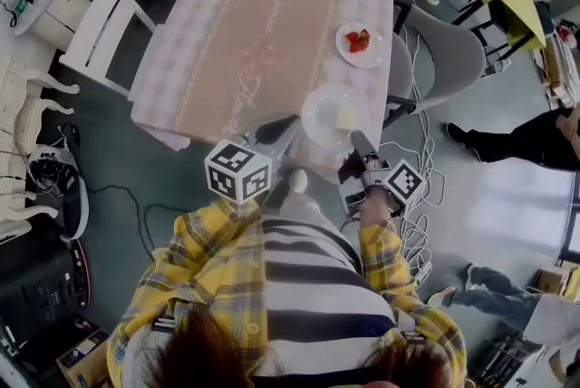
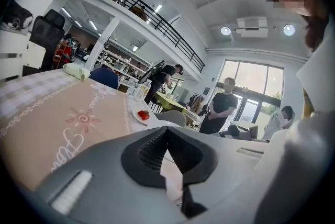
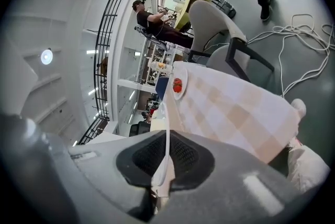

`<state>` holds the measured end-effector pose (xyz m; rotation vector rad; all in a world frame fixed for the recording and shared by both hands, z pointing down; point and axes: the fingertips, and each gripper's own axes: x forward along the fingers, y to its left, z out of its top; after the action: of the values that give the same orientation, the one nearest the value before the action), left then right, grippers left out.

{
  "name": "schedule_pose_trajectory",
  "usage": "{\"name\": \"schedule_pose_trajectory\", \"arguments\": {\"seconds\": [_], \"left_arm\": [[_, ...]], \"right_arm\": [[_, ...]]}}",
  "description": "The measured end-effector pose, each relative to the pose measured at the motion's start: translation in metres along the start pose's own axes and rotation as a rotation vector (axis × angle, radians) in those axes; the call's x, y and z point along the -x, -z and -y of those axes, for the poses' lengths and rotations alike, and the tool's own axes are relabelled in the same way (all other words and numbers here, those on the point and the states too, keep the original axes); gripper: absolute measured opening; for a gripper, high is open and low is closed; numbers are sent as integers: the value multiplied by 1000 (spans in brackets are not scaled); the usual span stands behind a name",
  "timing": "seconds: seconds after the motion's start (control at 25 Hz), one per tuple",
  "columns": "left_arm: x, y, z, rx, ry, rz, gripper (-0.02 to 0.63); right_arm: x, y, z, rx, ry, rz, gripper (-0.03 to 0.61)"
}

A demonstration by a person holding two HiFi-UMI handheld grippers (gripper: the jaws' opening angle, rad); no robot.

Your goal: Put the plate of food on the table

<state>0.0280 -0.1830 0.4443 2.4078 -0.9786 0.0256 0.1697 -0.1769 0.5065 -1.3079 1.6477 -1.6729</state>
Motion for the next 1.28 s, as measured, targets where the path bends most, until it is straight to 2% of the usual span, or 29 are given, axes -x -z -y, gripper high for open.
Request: {"name": "schedule_pose_trajectory", "arguments": {"seconds": [0.52, 0.84, 1.28], "left_arm": [[-68, -13, -20, 15, -49, -13, 2], [-96, -16, -27, 24, -63, -17, 2], [-102, -16, -36, 23, -36, -80, 2]], "right_arm": [[-47, -53, 19, -3, 10, -62, 9], [-67, -65, 34, 6, 56, -105, 9], [-80, -62, 43, -46, 101, -91, 9]]}}
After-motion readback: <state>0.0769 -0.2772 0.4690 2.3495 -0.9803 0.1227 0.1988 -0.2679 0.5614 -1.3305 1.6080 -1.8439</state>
